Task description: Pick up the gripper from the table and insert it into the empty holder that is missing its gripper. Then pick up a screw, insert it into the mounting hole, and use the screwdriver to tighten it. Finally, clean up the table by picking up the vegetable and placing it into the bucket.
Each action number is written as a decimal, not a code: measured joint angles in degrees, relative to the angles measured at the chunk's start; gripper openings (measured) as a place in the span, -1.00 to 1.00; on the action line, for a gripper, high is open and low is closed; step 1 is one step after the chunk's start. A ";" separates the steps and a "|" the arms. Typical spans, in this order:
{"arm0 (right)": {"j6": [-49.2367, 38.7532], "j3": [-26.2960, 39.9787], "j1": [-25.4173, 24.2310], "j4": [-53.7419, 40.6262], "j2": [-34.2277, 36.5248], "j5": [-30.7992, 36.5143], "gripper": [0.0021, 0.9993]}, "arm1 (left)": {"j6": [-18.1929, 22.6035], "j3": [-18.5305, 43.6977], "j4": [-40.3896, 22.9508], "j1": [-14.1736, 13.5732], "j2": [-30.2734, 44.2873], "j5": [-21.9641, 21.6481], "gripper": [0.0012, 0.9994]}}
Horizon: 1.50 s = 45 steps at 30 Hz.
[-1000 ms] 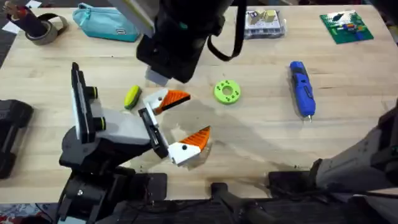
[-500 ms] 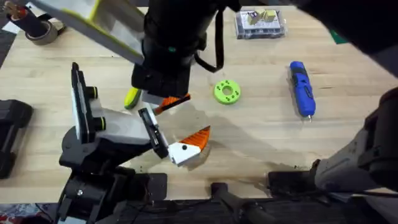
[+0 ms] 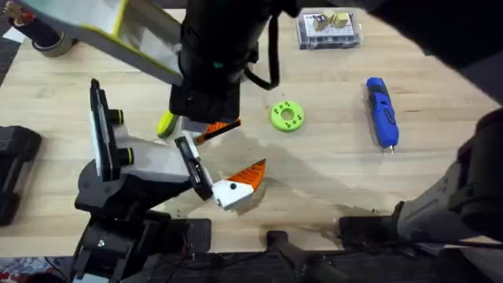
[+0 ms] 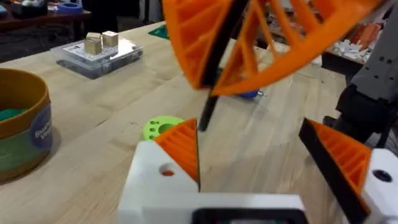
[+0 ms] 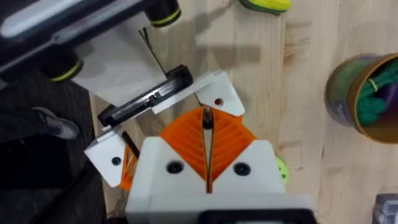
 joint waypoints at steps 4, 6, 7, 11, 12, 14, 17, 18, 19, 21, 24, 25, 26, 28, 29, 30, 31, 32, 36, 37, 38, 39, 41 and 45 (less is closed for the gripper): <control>-0.62 0.00 0.00 -0.15 1.65 0.00 -0.97 | 0.00 0.00 0.00 0.00 -0.01 0.00 0.98; -0.89 0.00 0.00 -0.17 2.53 0.01 -0.97 | 0.00 0.00 -0.01 0.00 0.01 0.00 0.98; -1.07 0.00 0.00 -0.18 2.91 0.09 -0.97 | 0.00 0.00 -0.01 0.00 0.00 0.00 0.98; -1.48 0.00 0.00 -0.19 3.84 1.63 -0.97 | 0.00 0.00 -0.01 0.00 0.01 0.00 0.98; -1.50 0.00 0.00 -0.17 3.89 1.83 -0.97 | 0.00 0.00 0.00 0.00 0.01 0.00 0.98; -1.66 0.00 0.00 -0.14 3.91 2.16 -0.97 | 0.00 0.00 -0.01 0.00 0.01 0.01 0.98; -1.73 0.00 -0.05 -0.15 3.91 2.51 -0.97 | 0.00 0.00 -0.01 0.00 -0.01 0.00 0.98; -1.78 0.00 -0.16 -0.16 3.91 2.60 -0.97 | 0.00 0.00 -0.02 0.00 0.01 0.00 0.98; -1.85 0.00 -0.26 -0.17 3.91 2.61 -0.97 | 0.00 0.00 0.00 0.00 0.01 0.00 0.98; -1.87 0.00 -0.38 -0.17 3.91 2.63 -0.97 | 0.00 0.00 -0.01 0.00 0.01 0.00 0.98; -1.87 0.00 -0.53 -0.17 3.91 2.67 -0.97 | 0.00 0.00 0.00 0.00 0.01 0.00 0.98; -1.87 0.00 -0.55 -0.17 3.91 2.71 -0.97 | 0.00 0.00 0.00 0.00 0.01 0.00 0.98; -1.87 0.00 -0.55 -0.17 3.91 2.78 -0.97 | 0.00 0.00 0.00 0.00 0.01 0.00 0.98; -1.87 0.00 -0.55 -0.17 3.91 2.80 -0.97 | 0.00 0.00 0.00 0.00 0.01 0.00 0.98; -1.87 0.00 -0.55 -0.17 3.91 2.80 -0.97 | 0.00 0.00 0.00 0.00 0.01 0.00 0.98; -1.87 0.00 -0.55 -0.17 3.91 2.80 -0.97 | 0.00 0.00 0.00 0.00 0.01 0.00 0.98; -1.87 0.00 -0.55 -0.17 3.91 2.80 -0.97 | 0.00 0.00 0.00 0.00 -0.01 0.00 0.98; -1.87 0.00 -0.55 -0.17 3.91 2.80 -0.97 | 0.00 0.00 0.00 0.00 0.00 0.00 0.98; -1.87 0.00 -0.55 -0.17 3.91 2.80 -0.97 | 0.00 0.00 0.00 0.00 0.01 0.00 0.98; -1.87 0.00 -0.55 -0.17 3.93 2.80 -0.97 | 0.00 0.00 0.00 0.00 0.01 0.00 0.98; -1.87 0.00 -0.55 -0.17 3.97 2.80 -0.97 | 0.02 0.00 -0.02 0.00 0.01 0.00 0.98; -1.87 0.00 -0.55 -0.17 4.07 2.80 -0.97 | 0.00 0.00 0.00 0.00 0.01 0.00 0.98; -1.86 0.00 -0.55 -0.17 4.45 2.80 -0.97 | 0.00 0.00 0.00 0.00 0.01 0.00 0.98; -1.87 0.00 -0.55 -0.17 5.67 2.79 -0.97 | -0.01 0.00 0.00 0.00 -0.01 0.00 0.98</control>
